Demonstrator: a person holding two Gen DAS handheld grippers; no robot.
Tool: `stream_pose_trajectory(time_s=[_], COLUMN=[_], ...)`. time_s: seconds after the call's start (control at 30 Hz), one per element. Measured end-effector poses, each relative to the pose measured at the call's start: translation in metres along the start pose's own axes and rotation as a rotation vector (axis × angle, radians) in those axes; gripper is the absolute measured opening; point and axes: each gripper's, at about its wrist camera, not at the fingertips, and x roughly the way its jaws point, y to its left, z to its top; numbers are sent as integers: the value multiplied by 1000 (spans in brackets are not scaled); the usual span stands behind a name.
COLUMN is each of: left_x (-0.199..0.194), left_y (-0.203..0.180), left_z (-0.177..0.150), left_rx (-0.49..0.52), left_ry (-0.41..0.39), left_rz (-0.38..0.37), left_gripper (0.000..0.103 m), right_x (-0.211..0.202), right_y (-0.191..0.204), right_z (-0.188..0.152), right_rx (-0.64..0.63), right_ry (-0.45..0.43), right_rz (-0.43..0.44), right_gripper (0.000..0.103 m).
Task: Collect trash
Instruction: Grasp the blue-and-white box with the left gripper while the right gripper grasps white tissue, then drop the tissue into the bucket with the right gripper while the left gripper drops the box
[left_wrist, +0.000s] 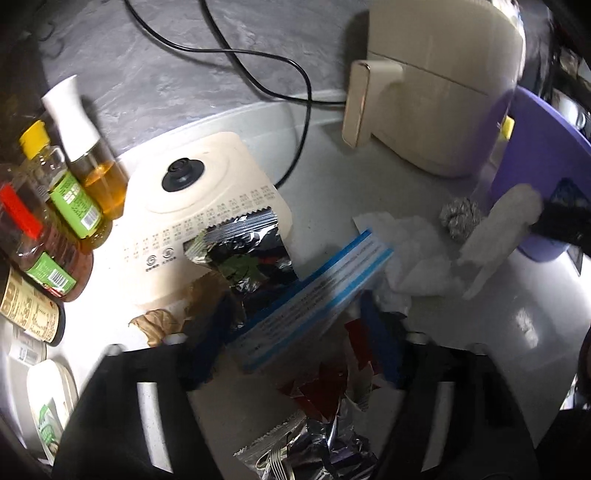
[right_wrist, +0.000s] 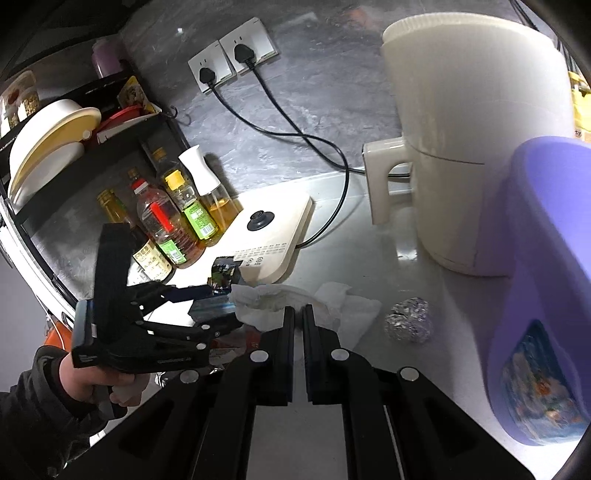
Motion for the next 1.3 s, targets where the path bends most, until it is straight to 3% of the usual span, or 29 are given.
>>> stream_pose_trajectory(time_s=[0.07,0.1,0.47,0.73,0.9,1.17,1.27,1.3], left_x=[-1,-4,-74,-125,-150,-161,-163,-164], left_y=[-3,-4,-6,-14,-28,-60,-78,-85], left_z=[0,0,14,32,51,78,88,91], left_rx=[16,22,-11,-24,-9,33,52,60], left_ry=[11,9,-138,-277,-358,-420,-430,-432], left_rz=[-10,-23,-70,-78,-104,-185,-226,-242], left_gripper=[27,22,21,21,21,21,21,21], right_x=[-5,-9,-45,-94,-123,-176,-184,-185], right_y=[0,0,12,16,7,-29,-53,-60], right_z=[0,0,3,22,40,59,61,61], right_rx=[0,-3,-18,-43,-57,-19,45,66], right_ry=[-9,-16,-86,-205,-273,-377,-376,-360], right_rz=[-3,-7,-16,-61,-126,-292,-370,-383], right_gripper=[5,5,5,5,6,6,12,31])
